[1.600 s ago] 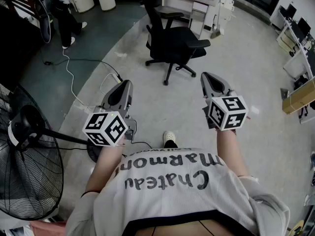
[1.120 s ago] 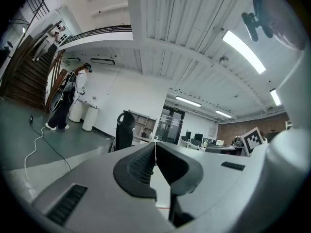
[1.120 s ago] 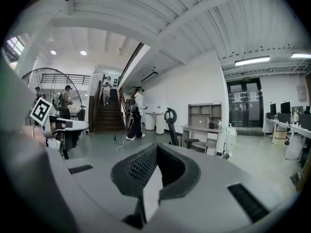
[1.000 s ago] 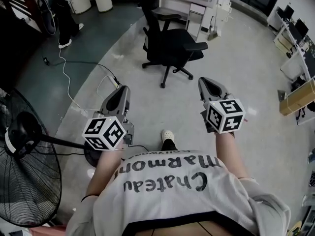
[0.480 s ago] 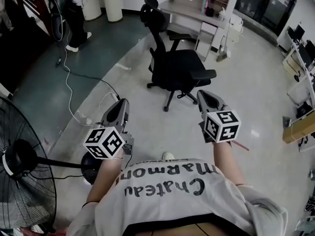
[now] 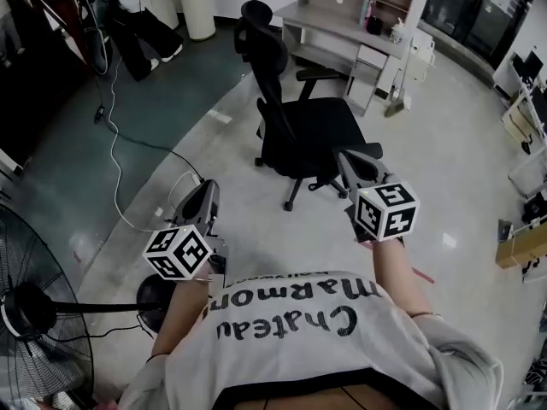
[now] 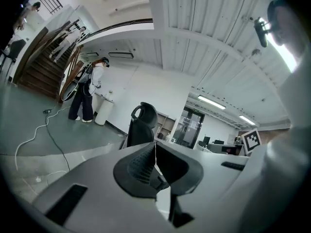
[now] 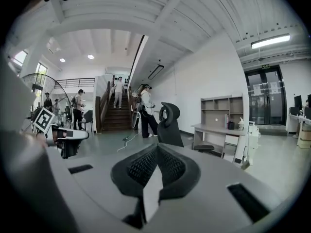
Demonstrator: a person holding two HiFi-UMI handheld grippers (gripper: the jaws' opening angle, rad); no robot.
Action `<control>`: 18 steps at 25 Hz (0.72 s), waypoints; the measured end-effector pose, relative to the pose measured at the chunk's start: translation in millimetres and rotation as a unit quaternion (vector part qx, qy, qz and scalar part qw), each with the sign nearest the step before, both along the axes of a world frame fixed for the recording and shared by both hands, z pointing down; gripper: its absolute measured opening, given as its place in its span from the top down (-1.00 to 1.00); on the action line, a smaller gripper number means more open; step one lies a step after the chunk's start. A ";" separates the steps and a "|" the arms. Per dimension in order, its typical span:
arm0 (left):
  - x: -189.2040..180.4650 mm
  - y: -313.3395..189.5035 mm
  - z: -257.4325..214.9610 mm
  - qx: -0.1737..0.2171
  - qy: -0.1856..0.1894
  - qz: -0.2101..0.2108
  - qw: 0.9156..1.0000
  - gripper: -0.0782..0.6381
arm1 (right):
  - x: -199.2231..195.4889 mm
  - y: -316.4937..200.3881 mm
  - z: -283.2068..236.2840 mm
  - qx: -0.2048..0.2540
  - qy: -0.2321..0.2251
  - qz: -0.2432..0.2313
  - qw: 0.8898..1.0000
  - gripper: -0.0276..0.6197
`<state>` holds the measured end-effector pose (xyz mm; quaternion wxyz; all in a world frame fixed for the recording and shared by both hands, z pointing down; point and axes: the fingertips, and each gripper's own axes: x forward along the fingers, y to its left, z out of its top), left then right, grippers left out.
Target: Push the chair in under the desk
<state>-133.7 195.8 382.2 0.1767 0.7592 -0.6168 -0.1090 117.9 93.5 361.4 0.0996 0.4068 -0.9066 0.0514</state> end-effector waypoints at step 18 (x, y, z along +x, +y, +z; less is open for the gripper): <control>-99.3 -129.5 1.0 -0.014 0.023 -0.013 1.000 0.73 | -98.8 -130.7 18.8 -0.059 -0.026 -0.014 0.998 0.89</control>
